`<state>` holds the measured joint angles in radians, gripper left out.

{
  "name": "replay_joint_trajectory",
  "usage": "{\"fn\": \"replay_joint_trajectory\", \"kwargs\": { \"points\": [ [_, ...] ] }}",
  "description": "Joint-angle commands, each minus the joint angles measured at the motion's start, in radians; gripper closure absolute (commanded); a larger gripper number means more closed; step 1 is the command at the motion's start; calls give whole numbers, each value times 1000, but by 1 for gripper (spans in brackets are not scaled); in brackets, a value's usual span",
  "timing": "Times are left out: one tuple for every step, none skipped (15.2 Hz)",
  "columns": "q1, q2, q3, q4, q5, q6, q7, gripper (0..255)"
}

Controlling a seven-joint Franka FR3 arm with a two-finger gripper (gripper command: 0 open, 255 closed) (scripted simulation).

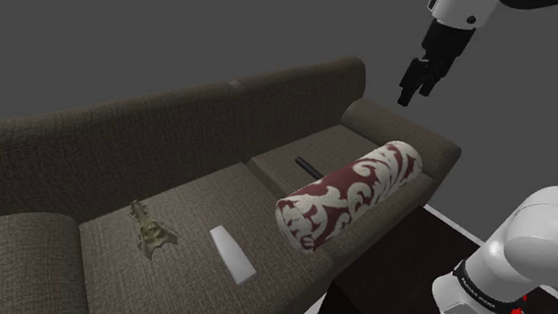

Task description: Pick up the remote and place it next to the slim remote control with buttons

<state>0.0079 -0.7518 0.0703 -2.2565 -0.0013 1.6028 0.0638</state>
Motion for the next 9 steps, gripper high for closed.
{"fn": "replay_joint_trajectory", "kwargs": {
  "points": [
    [0, 0, 0, 0, 0, 0, 0, 0],
    [-2, 17, -5, -17, -1, 31, -3, 0],
    [-5, 34, -10, -33, -1, 63, -7, 0],
    [-7, 54, -14, -47, -2, 95, -10, 0],
    [-9, 74, -19, -61, -2, 126, -14, 0],
    [-11, 96, -24, -73, -2, 158, -18, 0],
    [-14, 119, -28, -83, -2, 189, -21, 0],
    [-16, 143, -33, -93, -2, 220, -25, 0],
    [-18, 168, -37, -101, -2, 251, -28, 0]
  ]
}}
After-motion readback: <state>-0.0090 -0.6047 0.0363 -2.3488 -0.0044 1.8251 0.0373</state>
